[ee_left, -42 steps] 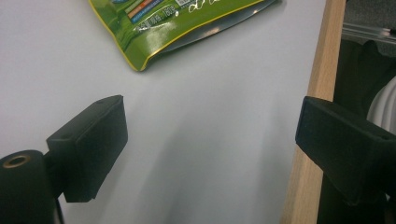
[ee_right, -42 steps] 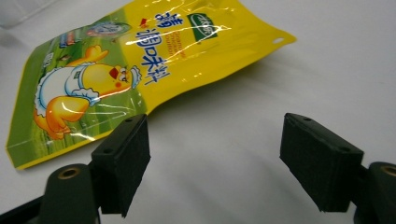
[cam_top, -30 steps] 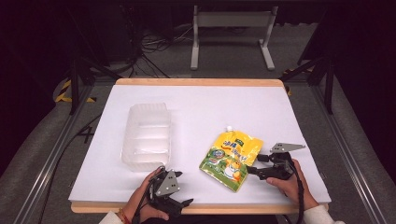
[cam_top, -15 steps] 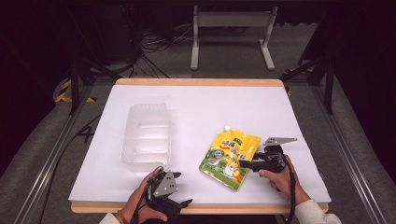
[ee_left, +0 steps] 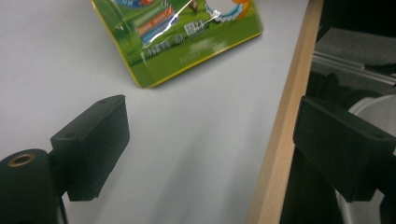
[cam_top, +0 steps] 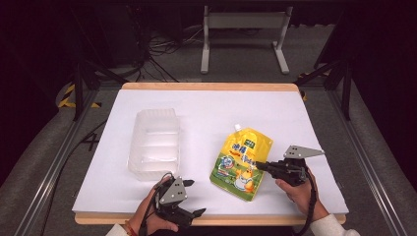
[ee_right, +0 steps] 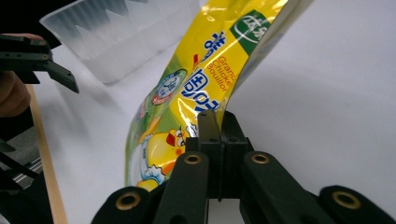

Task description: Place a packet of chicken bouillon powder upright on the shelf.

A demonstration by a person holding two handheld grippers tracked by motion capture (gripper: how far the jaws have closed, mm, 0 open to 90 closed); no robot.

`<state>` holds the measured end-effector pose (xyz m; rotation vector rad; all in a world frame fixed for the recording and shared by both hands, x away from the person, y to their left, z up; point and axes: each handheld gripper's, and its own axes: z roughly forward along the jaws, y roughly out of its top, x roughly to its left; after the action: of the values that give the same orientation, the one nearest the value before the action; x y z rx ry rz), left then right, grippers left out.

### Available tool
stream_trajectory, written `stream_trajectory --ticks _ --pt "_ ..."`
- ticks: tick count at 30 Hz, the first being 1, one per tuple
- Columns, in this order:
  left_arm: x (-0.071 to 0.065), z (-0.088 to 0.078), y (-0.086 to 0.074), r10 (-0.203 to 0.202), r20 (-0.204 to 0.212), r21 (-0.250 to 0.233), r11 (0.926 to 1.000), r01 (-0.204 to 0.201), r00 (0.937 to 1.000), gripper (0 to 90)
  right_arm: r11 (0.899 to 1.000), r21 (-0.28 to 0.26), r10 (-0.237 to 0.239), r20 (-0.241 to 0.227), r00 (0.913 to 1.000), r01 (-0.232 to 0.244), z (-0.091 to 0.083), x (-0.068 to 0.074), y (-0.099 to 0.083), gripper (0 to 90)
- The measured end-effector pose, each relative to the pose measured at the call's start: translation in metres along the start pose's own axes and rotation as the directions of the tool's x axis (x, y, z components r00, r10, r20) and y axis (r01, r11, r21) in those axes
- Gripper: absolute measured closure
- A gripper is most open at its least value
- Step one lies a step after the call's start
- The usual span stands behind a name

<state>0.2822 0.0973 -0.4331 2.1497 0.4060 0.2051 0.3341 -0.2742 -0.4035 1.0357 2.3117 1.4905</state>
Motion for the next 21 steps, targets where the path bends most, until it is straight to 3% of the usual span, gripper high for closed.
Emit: stream_trajectory --ticks 5,7,9,12,14,21 --pt "-0.001 -0.002 0.006 0.015 0.003 -0.015 0.9998 -0.015 0.9999 11.6 0.998 -0.028 -0.061 -0.009 0.9981 0.061 -0.008 0.017 0.009 90.0" --pt "0.001 -0.004 0.011 0.006 0.011 -0.046 0.9989 -0.006 0.9999 11.7 0.996 -0.043 -0.083 -0.013 0.9965 0.082 -0.011 0.023 0.012 90.0" --pt "0.003 -0.005 0.019 -0.004 0.031 -0.070 0.9975 0.006 0.9995 11.7 0.992 -0.059 -0.117 -0.017 0.9930 0.115 -0.015 0.033 0.015 90.0" --pt "0.003 -0.002 0.030 -0.007 0.026 -0.095 0.9954 0.009 0.9996 12.1 0.986 -0.073 -0.154 -0.023 0.9878 0.152 -0.021 0.043 0.017 90.0" --pt "0.001 0.001 0.035 -0.001 0.009 -0.095 0.9954 0.002 1.0000 12.1 0.981 -0.077 -0.183 -0.022 0.9830 0.180 -0.024 0.049 0.017 90.0" --pt "0.009 0.018 0.045 -0.037 0.000 -0.098 0.9945 0.037 0.9993 12.4 0.965 -0.085 -0.252 -0.015 0.9676 0.250 -0.030 0.063 0.019 90.0"
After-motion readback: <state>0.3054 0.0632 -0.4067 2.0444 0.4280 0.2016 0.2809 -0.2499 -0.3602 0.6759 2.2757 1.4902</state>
